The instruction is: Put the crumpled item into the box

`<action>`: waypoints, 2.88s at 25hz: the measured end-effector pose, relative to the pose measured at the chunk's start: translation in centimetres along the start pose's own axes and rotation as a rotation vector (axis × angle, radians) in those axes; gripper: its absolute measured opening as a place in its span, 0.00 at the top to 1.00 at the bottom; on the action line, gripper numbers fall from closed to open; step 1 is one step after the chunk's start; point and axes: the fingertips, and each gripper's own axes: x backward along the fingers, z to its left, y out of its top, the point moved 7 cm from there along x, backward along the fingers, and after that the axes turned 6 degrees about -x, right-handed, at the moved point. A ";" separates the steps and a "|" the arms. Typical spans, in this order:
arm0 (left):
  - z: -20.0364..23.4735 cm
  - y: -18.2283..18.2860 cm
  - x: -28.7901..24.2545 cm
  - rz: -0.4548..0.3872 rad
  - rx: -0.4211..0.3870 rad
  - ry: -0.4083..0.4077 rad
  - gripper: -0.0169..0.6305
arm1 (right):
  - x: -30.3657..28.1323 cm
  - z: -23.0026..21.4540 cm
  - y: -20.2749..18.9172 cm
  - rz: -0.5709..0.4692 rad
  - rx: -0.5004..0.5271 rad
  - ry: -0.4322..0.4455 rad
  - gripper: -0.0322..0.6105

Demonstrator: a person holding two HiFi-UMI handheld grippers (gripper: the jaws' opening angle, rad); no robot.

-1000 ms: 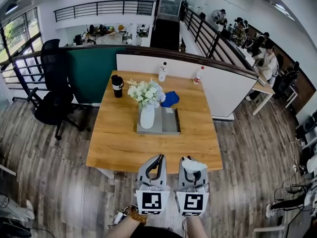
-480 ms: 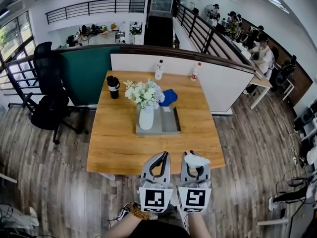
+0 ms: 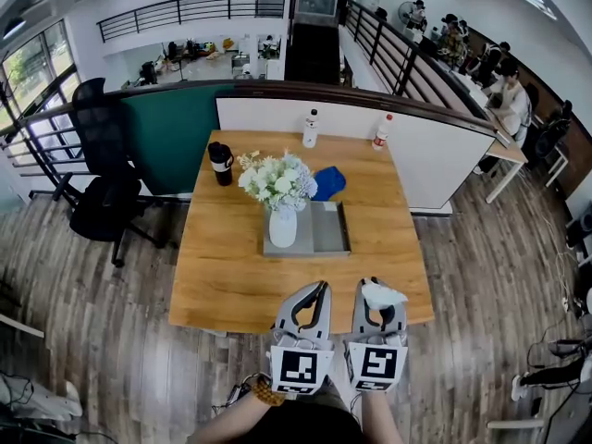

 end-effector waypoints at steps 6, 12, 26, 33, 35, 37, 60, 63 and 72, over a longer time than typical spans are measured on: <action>-0.1 -0.1 -3.8 0.002 0.005 -0.005 0.94 | -3.4 -1.9 -0.3 -0.011 -0.017 0.014 0.83; -1.1 -1.3 -7.8 0.023 0.020 -0.016 0.94 | -6.5 -4.4 -0.9 -0.016 -0.034 0.027 0.83; -3.2 -4.6 -16.2 0.101 0.041 0.087 0.94 | -14.1 -10.8 -4.9 0.050 -0.055 0.152 0.83; -4.5 -6.9 -17.4 0.157 0.039 0.153 0.94 | -15.7 -12.3 -7.6 0.108 -0.035 0.242 0.83; -4.8 -6.7 -17.7 0.155 0.036 0.159 0.94 | -15.7 -12.7 -7.7 0.127 -0.027 0.258 0.83; -4.8 -6.2 -18.1 0.149 0.026 0.176 0.94 | -16.1 -12.9 -7.8 0.123 -0.024 0.276 0.83; -1.3 -8.0 -18.6 0.098 0.033 0.274 0.94 | -19.7 -8.8 -11.4 0.176 0.049 0.390 0.83; -1.4 -8.0 -18.8 0.101 0.037 0.269 0.94 | -19.6 -8.7 -11.4 0.185 0.052 0.392 0.83; -1.4 -8.5 -19.5 0.106 0.039 0.265 0.94 | -20.6 -9.2 -12.0 0.195 0.043 0.384 0.82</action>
